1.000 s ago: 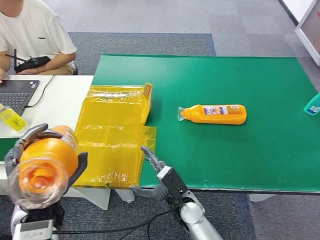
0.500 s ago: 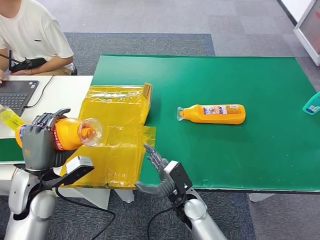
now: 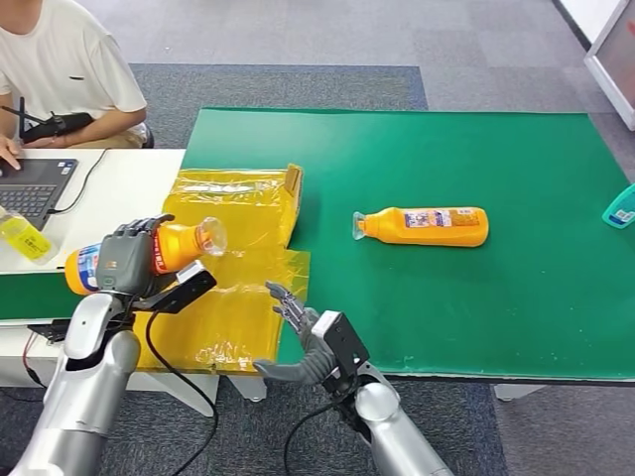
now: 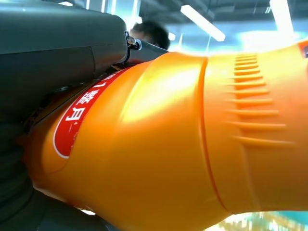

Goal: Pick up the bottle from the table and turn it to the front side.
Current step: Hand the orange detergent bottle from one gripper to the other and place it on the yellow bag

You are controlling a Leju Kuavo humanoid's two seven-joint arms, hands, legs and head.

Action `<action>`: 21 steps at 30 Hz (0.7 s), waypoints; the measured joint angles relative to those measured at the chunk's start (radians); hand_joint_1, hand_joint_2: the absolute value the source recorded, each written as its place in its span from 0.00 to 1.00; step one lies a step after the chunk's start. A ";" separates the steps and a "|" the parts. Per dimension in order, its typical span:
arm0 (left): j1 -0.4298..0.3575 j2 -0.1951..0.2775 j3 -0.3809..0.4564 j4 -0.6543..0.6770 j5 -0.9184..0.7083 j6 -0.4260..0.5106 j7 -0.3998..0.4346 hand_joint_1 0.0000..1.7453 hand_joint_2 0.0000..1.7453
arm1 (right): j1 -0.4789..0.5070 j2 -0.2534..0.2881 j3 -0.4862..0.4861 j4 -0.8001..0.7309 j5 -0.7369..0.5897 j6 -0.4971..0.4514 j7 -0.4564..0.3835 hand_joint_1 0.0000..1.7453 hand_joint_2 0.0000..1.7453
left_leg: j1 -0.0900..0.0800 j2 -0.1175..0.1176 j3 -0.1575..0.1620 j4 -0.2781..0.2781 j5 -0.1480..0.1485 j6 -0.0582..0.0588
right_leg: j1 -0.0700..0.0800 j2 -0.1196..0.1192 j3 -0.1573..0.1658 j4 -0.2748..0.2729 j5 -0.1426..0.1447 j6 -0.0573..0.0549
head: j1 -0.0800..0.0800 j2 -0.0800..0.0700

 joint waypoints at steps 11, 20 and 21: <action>-0.081 -0.094 -0.026 0.226 -0.031 0.026 0.026 1.00 1.00 | -0.027 0.005 0.044 0.017 -0.017 0.028 -0.010 0.00 1.00 | 0.000 0.000 0.000 0.000 0.000 0.000 | 0.000 0.000 0.000 0.000 0.000 0.000 | 0.000 0.000; -0.148 -0.136 -0.052 0.346 -0.091 0.051 0.042 1.00 1.00 | -0.025 0.008 0.069 0.023 -0.034 0.036 -0.012 0.00 1.00 | 0.000 0.000 -0.001 0.000 0.000 0.000 | 0.000 0.000 0.000 0.000 0.000 0.000 | 0.000 0.000; -0.156 -0.137 -0.058 0.360 -0.107 0.054 0.047 1.00 1.00 | -0.022 0.007 0.069 0.024 -0.036 0.034 -0.012 0.00 1.00 | 0.000 0.000 -0.001 0.000 0.000 0.000 | 0.000 0.000 0.000 0.000 0.000 0.000 | 0.000 0.000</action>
